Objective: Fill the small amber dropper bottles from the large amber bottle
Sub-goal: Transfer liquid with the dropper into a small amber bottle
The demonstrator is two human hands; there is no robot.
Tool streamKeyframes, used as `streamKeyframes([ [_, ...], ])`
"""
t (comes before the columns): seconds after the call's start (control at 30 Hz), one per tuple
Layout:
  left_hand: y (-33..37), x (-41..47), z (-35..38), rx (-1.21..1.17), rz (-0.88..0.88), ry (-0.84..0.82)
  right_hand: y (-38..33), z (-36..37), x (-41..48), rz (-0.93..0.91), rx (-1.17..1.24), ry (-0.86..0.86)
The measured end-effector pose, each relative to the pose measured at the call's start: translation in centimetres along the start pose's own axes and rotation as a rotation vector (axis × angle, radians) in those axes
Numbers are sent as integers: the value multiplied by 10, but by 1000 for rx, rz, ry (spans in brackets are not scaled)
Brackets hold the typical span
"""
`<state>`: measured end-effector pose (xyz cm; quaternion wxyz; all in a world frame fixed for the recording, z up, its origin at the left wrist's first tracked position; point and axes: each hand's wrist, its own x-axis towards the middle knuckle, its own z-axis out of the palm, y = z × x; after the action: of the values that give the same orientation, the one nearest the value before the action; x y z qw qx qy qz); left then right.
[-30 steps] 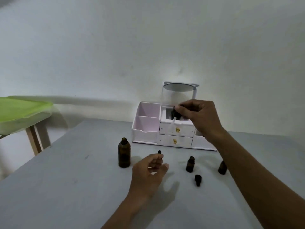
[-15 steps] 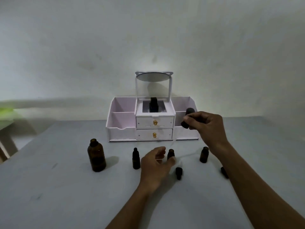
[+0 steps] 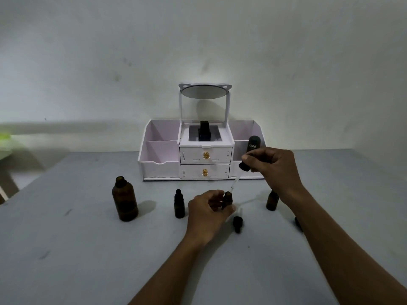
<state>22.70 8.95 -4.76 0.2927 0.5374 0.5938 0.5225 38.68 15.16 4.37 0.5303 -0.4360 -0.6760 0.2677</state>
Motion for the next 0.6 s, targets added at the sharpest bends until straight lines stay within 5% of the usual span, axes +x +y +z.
streamKeyframes([
  [0.6,0,1,0,66,33,7,-13,3,2,-86,-108,-47],
])
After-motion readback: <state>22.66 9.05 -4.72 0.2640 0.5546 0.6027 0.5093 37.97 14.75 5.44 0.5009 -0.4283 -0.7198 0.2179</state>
